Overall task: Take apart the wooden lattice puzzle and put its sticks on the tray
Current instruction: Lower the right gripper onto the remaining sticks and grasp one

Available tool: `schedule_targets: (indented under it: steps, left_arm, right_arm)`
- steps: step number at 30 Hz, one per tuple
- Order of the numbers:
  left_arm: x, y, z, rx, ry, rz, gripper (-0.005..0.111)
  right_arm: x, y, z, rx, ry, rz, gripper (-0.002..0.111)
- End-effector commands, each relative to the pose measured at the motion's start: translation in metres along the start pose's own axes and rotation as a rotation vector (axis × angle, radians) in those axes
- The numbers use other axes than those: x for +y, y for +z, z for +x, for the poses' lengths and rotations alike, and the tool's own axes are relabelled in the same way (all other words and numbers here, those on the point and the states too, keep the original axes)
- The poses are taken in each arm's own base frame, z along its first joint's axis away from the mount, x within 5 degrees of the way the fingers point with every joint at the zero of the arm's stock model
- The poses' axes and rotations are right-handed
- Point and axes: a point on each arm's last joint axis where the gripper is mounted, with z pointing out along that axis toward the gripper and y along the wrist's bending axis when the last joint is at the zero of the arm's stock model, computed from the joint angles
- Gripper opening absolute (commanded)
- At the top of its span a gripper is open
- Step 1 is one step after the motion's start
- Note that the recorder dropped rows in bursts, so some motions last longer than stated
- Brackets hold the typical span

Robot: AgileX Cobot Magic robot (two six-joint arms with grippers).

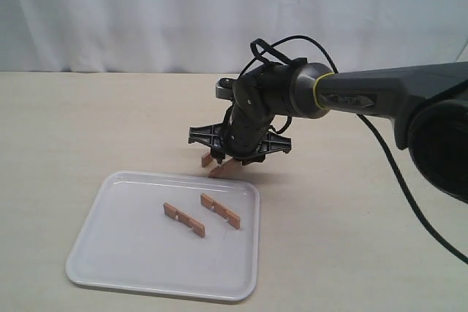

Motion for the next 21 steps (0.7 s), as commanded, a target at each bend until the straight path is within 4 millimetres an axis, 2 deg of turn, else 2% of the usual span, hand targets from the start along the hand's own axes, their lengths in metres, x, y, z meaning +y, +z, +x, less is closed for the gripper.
schedule_targets:
  steps: [1, 4, 8, 11, 16, 21]
  left_arm:
    - [-0.0003, 0.0000, -0.0007, -0.009, -0.012, 0.005, 0.000]
    - [-0.0003, 0.0000, -0.0007, -0.009, -0.012, 0.005, 0.000]
    - [-0.0003, 0.0000, -0.0007, -0.009, -0.012, 0.005, 0.000]
    - [-0.0003, 0.0000, -0.0007, -0.009, -0.010, 0.004, 0.000]
    - [-0.0003, 0.0000, -0.0007, -0.009, -0.010, 0.004, 0.000]
    - [-0.0003, 0.0000, -0.0007, -0.009, -0.010, 0.004, 0.000]
  right_arm:
    - [-0.0016, -0.0009, -0.0041, -0.017, 0.011, -0.008, 0.046]
    - [-0.0018, -0.0011, -0.0039, -0.014, 0.023, -0.006, 0.043]
    - [-0.0015, -0.0011, -0.0036, -0.011, 0.062, -0.010, 0.030]
    - [-0.0015, -0.0011, -0.0036, -0.011, 0.062, -0.010, 0.025]
    - [-0.0023, -0.0011, -0.0026, 0.000, 0.062, -0.001, 0.026]
    - [-0.0021, -0.0016, -0.0035, -0.005, 0.047, 0.000, 0.037]
